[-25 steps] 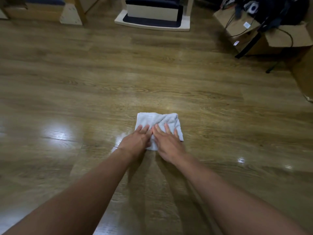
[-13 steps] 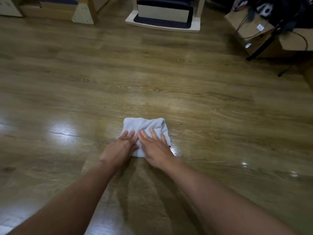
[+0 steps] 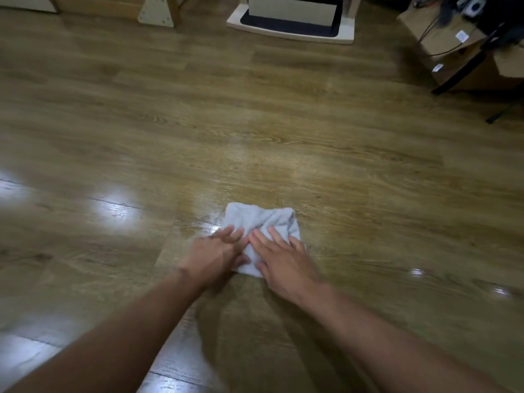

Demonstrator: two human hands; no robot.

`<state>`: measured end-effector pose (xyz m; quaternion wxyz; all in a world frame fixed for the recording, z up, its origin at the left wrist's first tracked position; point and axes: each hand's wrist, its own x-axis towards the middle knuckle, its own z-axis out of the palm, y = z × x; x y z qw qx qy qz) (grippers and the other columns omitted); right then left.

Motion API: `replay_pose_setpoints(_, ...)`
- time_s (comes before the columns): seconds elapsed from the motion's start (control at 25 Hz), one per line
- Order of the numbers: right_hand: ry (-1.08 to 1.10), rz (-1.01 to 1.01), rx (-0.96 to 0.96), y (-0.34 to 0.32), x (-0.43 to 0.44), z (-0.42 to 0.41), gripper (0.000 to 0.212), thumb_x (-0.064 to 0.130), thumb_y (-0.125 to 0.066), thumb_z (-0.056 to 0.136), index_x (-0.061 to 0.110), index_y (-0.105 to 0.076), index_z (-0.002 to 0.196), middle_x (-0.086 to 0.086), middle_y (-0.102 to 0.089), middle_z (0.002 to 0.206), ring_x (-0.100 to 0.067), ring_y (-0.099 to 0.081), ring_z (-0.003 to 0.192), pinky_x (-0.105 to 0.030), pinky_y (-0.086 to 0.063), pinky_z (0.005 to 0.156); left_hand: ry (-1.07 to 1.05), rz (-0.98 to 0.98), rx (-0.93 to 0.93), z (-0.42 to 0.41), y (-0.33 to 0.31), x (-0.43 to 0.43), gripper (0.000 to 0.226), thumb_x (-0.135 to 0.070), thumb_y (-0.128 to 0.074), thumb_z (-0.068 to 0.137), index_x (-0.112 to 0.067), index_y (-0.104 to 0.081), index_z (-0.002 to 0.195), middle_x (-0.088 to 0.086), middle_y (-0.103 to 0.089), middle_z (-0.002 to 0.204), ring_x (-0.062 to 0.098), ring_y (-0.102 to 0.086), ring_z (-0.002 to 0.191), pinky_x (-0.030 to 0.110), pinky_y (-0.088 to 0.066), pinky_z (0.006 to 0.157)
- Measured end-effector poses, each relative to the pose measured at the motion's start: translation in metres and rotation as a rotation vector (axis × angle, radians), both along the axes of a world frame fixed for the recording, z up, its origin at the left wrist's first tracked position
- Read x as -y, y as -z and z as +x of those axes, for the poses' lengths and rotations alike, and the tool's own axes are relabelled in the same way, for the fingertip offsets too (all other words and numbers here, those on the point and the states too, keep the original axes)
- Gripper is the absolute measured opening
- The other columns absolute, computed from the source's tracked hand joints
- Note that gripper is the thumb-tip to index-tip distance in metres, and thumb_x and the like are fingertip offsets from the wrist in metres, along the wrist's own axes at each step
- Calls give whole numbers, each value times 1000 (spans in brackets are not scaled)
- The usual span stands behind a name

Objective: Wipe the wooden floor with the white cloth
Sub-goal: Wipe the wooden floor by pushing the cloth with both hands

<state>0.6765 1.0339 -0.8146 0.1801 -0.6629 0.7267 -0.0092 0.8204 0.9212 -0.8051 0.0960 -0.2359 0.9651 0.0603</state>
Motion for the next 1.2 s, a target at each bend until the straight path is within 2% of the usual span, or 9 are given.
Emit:
replay_pose_setpoints(0.16,53,-54,-19,-17,70,-21,45,43,-49,86,33,-49,130,2,-58,129,-20,-45,128,-45,-27,98,-103,11,-7,-15,-1,15,49,-43,-42,97,-23,-36,141,-4,-40,141,15,-31,135,29,-36,97)
replay_pose_setpoints(0.36,53,-142,-43,13,17,13,50,37,-28,101,20,-29,148,4,-28,155,-19,-9,147,-39,-13,115,-174,4,-7,16,1,-24,46,-44,-33,100,-21,-41,139,-3,-43,144,13,-34,138,33,-44,99)
replay_pose_setpoints(0.48,63,-214,-72,13,-15,38,45,36,-34,94,22,-48,135,1,-47,142,-24,-38,137,-39,-29,105,-75,-20,-37,38,-20,-54,28,-42,-52,94,-18,-64,100,0,-67,101,19,-65,101,33,-53,63)
replay_pose_setpoints(0.56,79,-230,-73,15,-11,39,47,41,-46,92,24,-47,135,-6,-44,144,-29,-38,136,-44,-29,107,-131,-48,-9,46,-30,-61,24,-41,-61,86,-17,-65,85,3,-69,85,24,-68,85,30,-48,55)
replay_pose_setpoints(0.64,-2,-121,-117,21,-1,32,57,51,-31,98,27,-25,149,-6,-18,159,-29,-11,147,-52,-8,117,-158,-60,55,39,-30,-51,41,-40,-57,89,-13,-55,120,8,-60,123,24,-56,119,32,-50,80)
replay_pose_setpoints(0.68,-38,-90,-132,24,5,28,58,52,-19,99,29,-16,151,-2,-11,161,-27,-4,148,-52,0,118,-146,-54,89,32,-25,-42,61,-39,-56,90,-9,-36,140,11,-41,145,23,-38,137,31,-43,98)
replay_pose_setpoints(0.76,-56,-94,-146,29,20,18,59,52,-10,97,31,-12,152,3,-9,161,-23,-2,148,-49,4,118,-145,6,283,12,-20,-24,89,-39,-56,91,0,-1,150,17,-13,157,26,-14,147,32,-25,115)
replay_pose_setpoints(0.96,-43,-51,-100,32,50,6,57,51,-11,97,34,-6,151,8,0,161,-19,7,148,-47,11,116,-280,128,355,-9,-13,-9,100,-35,-61,88,5,8,148,21,-7,157,29,-7,147,37,-23,115)
replay_pose_setpoints(1.2,-4,-22,-69,16,-45,47,58,47,-6,97,30,1,152,7,10,161,-19,20,146,-46,17,115,-29,-4,255,52,2,-81,70,-43,-15,103,6,6,148,25,1,157,36,4,147,42,-5,121)
